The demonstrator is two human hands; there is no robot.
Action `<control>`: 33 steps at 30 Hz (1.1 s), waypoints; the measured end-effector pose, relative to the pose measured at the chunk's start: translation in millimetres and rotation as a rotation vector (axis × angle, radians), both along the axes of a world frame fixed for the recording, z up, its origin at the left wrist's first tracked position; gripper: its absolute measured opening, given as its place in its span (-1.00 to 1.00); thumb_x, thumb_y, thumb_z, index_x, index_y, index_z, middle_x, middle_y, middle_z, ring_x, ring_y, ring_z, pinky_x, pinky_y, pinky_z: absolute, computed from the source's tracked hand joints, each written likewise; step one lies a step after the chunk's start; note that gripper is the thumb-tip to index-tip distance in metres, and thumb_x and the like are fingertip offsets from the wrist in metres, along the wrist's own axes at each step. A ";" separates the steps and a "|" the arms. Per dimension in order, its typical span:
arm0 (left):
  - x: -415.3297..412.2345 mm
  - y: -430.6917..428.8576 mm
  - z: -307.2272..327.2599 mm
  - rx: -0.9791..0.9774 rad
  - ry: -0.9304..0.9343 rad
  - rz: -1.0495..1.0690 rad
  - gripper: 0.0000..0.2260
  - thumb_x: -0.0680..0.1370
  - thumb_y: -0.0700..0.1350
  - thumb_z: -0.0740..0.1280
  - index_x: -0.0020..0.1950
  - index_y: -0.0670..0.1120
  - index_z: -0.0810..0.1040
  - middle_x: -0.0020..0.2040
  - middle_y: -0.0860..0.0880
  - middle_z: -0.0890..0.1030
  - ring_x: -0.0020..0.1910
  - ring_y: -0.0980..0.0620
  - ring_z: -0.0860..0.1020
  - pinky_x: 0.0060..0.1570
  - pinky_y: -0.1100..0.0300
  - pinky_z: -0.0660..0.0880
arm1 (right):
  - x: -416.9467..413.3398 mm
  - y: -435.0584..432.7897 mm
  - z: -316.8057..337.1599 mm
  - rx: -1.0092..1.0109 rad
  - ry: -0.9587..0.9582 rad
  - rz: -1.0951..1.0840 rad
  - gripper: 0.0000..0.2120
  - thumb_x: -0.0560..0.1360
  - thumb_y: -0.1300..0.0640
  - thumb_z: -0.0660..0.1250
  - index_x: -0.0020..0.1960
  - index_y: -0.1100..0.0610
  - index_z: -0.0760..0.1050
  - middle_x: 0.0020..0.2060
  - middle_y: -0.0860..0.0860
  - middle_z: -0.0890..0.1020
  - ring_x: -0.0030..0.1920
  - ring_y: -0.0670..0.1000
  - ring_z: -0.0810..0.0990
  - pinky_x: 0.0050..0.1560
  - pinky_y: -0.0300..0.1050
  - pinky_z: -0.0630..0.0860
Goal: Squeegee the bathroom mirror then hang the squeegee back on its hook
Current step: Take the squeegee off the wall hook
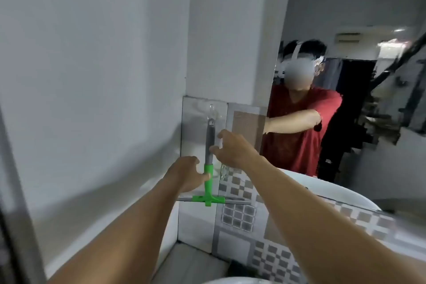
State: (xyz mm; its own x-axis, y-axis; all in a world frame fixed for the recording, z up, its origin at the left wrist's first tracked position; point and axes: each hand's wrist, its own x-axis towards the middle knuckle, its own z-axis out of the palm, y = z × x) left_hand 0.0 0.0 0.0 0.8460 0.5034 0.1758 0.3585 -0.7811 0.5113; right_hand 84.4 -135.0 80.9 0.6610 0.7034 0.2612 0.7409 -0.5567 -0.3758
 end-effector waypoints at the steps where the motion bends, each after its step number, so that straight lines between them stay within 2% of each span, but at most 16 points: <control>1: 3.7 1.4 -1.6 -0.016 -0.002 -0.006 -0.39 0.49 0.21 0.41 0.42 -0.13 0.48 0.38 -0.06 0.55 0.35 -0.07 0.50 0.28 0.07 0.44 | 0.2 6.3 -2.0 0.019 0.021 -0.006 -0.58 0.59 -0.02 0.30 0.36 0.17 0.40 0.22 0.16 0.58 0.13 0.17 0.57 0.01 -0.01 0.47; 4: 9.7 -0.5 -5.4 -0.020 -0.025 -0.024 -0.64 0.48 0.15 0.43 0.08 -0.11 0.64 0.04 -0.05 0.70 0.02 -0.07 0.61 -0.01 0.06 0.54 | 6.5 20.1 -9.3 0.130 0.074 -0.037 -0.66 0.59 0.01 0.31 0.28 0.17 0.45 0.13 0.14 0.64 -0.02 0.11 0.56 -0.07 -0.02 0.47; 6: 13.5 -2.5 -11.3 -0.049 -0.054 -0.034 -0.77 0.48 0.10 0.44 -0.16 -0.06 0.60 -0.21 -0.01 0.67 -0.16 -0.05 0.60 -0.23 0.11 0.46 | 10.7 26.4 -14.0 0.212 0.140 -0.060 -0.70 0.58 0.02 0.32 0.23 0.17 0.48 0.09 0.11 0.65 -0.04 0.10 0.58 -0.10 -0.02 0.51; 8: 12.4 -5.3 -13.3 -0.097 -0.091 -0.022 -0.78 0.48 0.05 0.46 -0.27 0.01 0.52 -0.33 0.06 0.59 -0.27 0.02 0.54 -0.33 0.18 0.36 | 13.5 28.3 -15.0 0.267 0.180 -0.074 -0.75 0.57 0.04 0.33 0.17 0.16 0.50 0.02 0.08 0.64 -0.07 0.09 0.60 -0.19 -0.07 0.52; 11: 11.5 -9.1 -16.0 -0.158 -0.160 -0.001 -0.86 0.50 -0.01 0.46 -0.14 -0.05 0.60 -0.28 0.09 0.60 -0.27 0.08 0.54 -0.33 0.25 0.37 | 14.1 27.8 -15.7 0.298 0.188 -0.077 -0.80 0.57 0.04 0.34 0.10 0.15 0.52 -0.07 0.06 0.64 -0.20 0.00 0.57 -0.36 -0.16 0.42; 14: 7.4 -15.7 -17.5 -0.218 -0.238 0.016 -0.87 0.53 -0.06 0.44 -0.01 -0.09 0.61 -0.18 0.06 0.64 -0.19 0.05 0.59 -0.30 0.33 0.40 | 6.8 24.2 -11.4 0.333 0.190 -0.056 -0.82 0.57 0.06 0.34 0.11 0.14 0.51 -0.08 0.04 0.64 -0.24 -0.11 0.52 -0.38 -0.19 0.39; 16: 3.2 -23.3 -15.9 -0.244 -0.311 0.034 -0.88 0.53 -0.08 0.41 0.02 -0.08 0.58 -0.12 0.04 0.66 -0.13 0.01 0.61 -0.22 0.29 0.49 | -0.4 18.2 -3.5 0.353 0.175 -0.042 -0.83 0.57 0.07 0.33 0.10 0.13 0.51 -0.15 0.00 0.61 -0.26 -0.12 0.51 -0.39 -0.20 0.37; 18: -1.8 -34.9 -12.7 -0.259 -0.407 0.063 -0.86 0.54 -0.07 0.41 0.06 -0.08 0.57 -0.07 0.03 0.67 -0.10 0.00 0.63 -0.10 0.18 0.57 | -8.8 9.6 6.9 0.375 0.140 -0.039 -0.86 0.57 0.07 0.32 0.06 0.12 0.51 -0.22 -0.04 0.60 -0.25 -0.08 0.54 -0.36 -0.16 0.41; 20: -8.7 -49.8 -6.7 -0.261 -0.520 0.086 -0.84 0.54 -0.06 0.43 0.07 -0.04 0.54 -0.05 0.04 0.68 -0.11 0.03 0.63 -0.12 0.28 0.52 | -16.4 -2.5 19.1 0.404 0.109 -0.039 -0.85 0.56 0.06 0.32 0.02 0.14 0.53 -0.22 0.00 0.64 -0.20 0.03 0.60 -0.26 -0.06 0.49; 22: -14.2 -64.7 2.0 -0.235 -0.595 0.071 -0.82 0.51 -0.06 0.47 0.05 -0.01 0.53 -0.08 0.06 0.67 -0.13 0.05 0.63 -0.19 0.43 0.42 | -23.0 -17.9 30.6 0.433 0.094 -0.043 -0.84 0.55 0.07 0.32 0.02 0.15 0.57 -0.19 0.04 0.67 -0.15 0.08 0.62 -0.22 -0.04 0.48; 27: -23.9 -108.0 34.1 -0.153 -0.642 -0.013 -0.83 0.53 -0.06 0.46 0.07 0.00 0.53 -0.09 0.07 0.64 -0.14 0.08 0.60 -0.19 0.44 0.39 | -38.4 -73.8 57.6 0.529 0.015 -0.064 -0.79 0.56 0.05 0.35 0.10 0.17 0.56 -0.12 0.02 0.67 -0.10 0.05 0.61 -0.20 -0.12 0.45; 29: -28.4 -125.6 48.7 -0.125 -0.634 -0.069 -0.84 0.55 -0.08 0.45 0.10 -0.03 0.56 -0.09 0.08 0.63 -0.15 0.10 0.60 -0.21 0.47 0.39 | -42.0 -104.8 66.7 0.529 -0.053 -0.077 -0.75 0.56 0.00 0.35 0.10 0.18 0.54 -0.11 0.04 0.67 -0.08 0.09 0.62 -0.14 -0.04 0.51; 30: -31.1 -134.5 56.0 -0.106 -0.624 -0.105 -0.84 0.55 -0.09 0.44 0.10 -0.04 0.57 -0.09 0.07 0.64 -0.15 0.08 0.61 -0.19 0.43 0.44 | -43.2 -122.4 70.4 0.501 -0.106 -0.085 -0.75 0.56 -0.03 0.36 0.06 0.16 0.52 -0.13 0.04 0.66 -0.08 0.11 0.61 -0.12 0.01 0.52; 33: -39.2 -159.9 75.6 -0.051 -0.546 -0.208 -0.89 0.56 -0.07 0.41 0.07 -0.01 0.57 -0.07 0.02 0.67 -0.10 0.00 0.65 -0.04 0.10 0.60 | -49.2 -176.7 79.5 0.416 -0.293 -0.150 -0.75 0.54 -0.11 0.38 -0.09 0.05 0.43 -0.24 -0.03 0.55 -0.17 0.09 0.54 -0.17 0.05 0.51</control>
